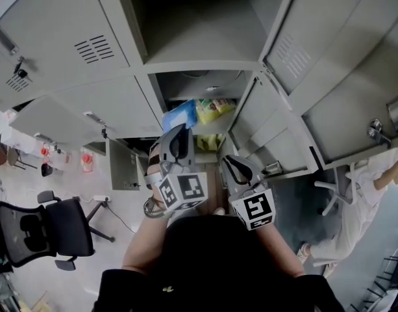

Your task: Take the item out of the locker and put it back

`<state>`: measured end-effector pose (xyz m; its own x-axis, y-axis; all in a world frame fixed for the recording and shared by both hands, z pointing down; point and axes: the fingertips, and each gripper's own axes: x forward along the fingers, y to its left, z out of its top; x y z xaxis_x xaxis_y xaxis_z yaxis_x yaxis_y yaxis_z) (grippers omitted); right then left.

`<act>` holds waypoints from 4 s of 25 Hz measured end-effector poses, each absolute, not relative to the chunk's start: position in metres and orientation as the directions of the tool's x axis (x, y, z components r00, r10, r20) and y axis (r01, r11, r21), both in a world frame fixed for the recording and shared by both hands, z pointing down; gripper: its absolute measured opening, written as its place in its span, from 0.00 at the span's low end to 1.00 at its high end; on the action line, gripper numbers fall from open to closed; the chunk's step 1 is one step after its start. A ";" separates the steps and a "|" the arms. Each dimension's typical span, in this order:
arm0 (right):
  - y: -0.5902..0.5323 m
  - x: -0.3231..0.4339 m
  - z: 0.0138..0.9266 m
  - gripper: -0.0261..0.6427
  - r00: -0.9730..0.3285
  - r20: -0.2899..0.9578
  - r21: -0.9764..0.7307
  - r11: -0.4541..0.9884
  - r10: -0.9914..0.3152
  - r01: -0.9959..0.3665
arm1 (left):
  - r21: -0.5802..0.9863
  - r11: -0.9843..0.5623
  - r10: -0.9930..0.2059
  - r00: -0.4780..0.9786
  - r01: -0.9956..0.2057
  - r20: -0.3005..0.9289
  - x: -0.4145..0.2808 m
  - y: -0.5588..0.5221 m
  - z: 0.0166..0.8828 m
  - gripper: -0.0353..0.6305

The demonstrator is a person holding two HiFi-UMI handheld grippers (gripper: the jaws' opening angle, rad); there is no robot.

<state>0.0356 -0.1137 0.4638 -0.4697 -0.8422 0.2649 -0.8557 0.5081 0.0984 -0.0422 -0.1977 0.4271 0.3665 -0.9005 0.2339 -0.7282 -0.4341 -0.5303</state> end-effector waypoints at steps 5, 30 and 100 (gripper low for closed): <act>-0.123 0.036 0.452 0.08 -0.473 0.241 0.115 0.508 -0.848 -0.853 | -0.519 -0.423 -0.901 0.403 -0.742 0.159 -0.048 -0.190 0.408 0.10; -0.154 0.032 0.364 0.08 -0.478 0.079 0.186 0.484 -0.875 -0.855 | -0.500 -0.239 -0.880 0.403 -0.832 -0.250 -0.045 -0.220 0.221 0.11; -0.141 0.058 0.378 0.08 -0.411 0.108 0.172 0.424 -0.905 -0.889 | -0.549 -0.541 -0.802 0.588 -0.638 0.106 0.017 -0.283 0.270 0.42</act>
